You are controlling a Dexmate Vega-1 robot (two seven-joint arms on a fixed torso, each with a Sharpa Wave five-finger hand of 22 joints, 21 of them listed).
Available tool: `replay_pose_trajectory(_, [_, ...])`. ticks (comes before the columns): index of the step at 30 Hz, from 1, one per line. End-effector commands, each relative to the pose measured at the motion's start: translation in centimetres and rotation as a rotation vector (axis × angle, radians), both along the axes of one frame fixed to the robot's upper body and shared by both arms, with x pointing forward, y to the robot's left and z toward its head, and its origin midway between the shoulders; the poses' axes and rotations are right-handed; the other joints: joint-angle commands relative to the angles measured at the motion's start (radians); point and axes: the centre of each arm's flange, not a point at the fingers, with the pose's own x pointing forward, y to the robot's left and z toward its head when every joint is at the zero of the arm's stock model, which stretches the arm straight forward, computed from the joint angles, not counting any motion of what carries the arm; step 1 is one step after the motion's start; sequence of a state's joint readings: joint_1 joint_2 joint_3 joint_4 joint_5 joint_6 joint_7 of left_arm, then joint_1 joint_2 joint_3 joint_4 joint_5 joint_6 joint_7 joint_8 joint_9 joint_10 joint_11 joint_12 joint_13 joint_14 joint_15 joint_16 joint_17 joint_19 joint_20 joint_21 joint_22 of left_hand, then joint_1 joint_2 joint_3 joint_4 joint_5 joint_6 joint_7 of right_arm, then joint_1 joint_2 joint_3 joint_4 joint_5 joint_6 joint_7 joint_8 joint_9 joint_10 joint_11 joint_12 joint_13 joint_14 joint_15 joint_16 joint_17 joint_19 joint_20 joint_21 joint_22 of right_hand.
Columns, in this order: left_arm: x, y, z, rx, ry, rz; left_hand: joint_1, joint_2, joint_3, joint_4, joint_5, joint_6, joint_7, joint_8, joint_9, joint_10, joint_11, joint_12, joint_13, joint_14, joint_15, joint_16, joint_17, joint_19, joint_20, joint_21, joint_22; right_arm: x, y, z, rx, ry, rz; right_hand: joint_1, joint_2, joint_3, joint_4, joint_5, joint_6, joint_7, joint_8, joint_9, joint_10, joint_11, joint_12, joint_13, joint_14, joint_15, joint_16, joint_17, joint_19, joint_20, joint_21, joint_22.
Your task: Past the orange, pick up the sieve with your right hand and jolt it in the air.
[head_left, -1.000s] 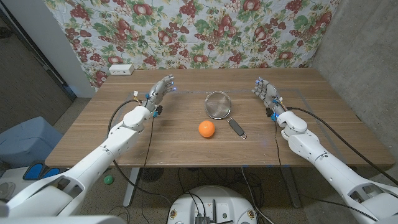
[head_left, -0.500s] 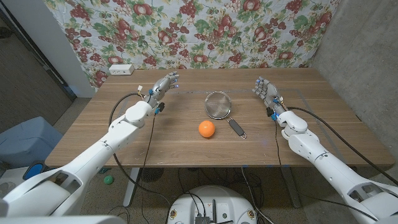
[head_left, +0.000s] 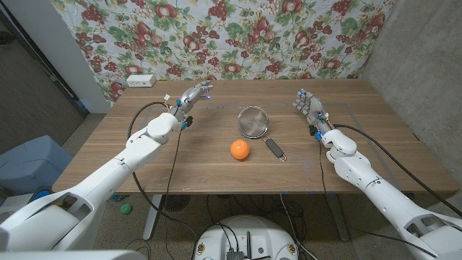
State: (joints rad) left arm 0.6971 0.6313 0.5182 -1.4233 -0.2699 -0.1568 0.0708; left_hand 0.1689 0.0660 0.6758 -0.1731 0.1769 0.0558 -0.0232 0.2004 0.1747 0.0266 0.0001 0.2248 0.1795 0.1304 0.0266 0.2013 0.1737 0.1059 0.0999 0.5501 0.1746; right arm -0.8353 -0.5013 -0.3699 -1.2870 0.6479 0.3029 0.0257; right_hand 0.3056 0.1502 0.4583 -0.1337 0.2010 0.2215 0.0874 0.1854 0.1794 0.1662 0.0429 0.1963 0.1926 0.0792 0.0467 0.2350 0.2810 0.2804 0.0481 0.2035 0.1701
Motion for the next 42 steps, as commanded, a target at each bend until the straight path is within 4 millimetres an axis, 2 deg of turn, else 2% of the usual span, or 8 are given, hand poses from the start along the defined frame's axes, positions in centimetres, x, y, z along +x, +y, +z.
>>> replay_pose_trajectory(1, [-0.2, -0.9, 0.7, 0.108, -0.022, 0.041, 0.007, -0.007, -0.005, 0.002, -0.007, 0.008, -0.002, -0.002, 0.002, 0.011, 0.0, -0.005, 0.002, -0.002, -0.001, 0.0, 0.002, 0.005, -0.004, -0.004, 0.004, -0.6, 0.3, -0.2, 0.001, -0.006, 0.0, -0.005, 0.005, -0.001, 0.003, 0.008, 0.009, -0.003, 0.007, 0.001, 0.009, 0.003, 0.005, 0.006, 0.006, 0.001, 0.009, 0.002, 0.009, 0.004, 0.001, 0.004])
replay_pose_trajectory(19, [-0.7, -2.3, 1.4, 0.217, -0.04, 0.06, 0.012, -0.005, -0.007, 0.002, -0.005, 0.009, -0.001, -0.005, 0.003, 0.012, -0.002, -0.008, 0.002, -0.001, -0.005, -0.003, 0.002, 0.006, -0.003, -0.01, 0.004, -1.0, 0.5, -0.3, -0.001, -0.018, -0.003, -0.006, 0.005, -0.001, 0.003, 0.009, 0.009, -0.003, 0.006, 0.001, 0.01, 0.001, 0.005, 0.006, 0.006, 0.001, 0.009, 0.002, 0.01, 0.003, 0.0, 0.004])
replay_pose_trajectory(42, [-0.7, -5.1, 1.5, 0.357, -0.037, 0.055, 0.019, -0.001, -0.012, 0.003, -0.005, 0.006, 0.002, -0.011, 0.003, 0.01, -0.006, -0.015, 0.003, -0.001, -0.005, -0.007, 0.002, 0.007, -0.005, -0.018, 0.004, -1.8, 0.0, -0.8, 0.007, -0.02, -0.009, -0.007, 0.004, -0.002, 0.003, 0.009, 0.01, -0.001, 0.006, 0.001, 0.012, 0.002, 0.004, 0.006, 0.007, 0.0, 0.01, 0.002, 0.01, 0.004, -0.002, 0.004])
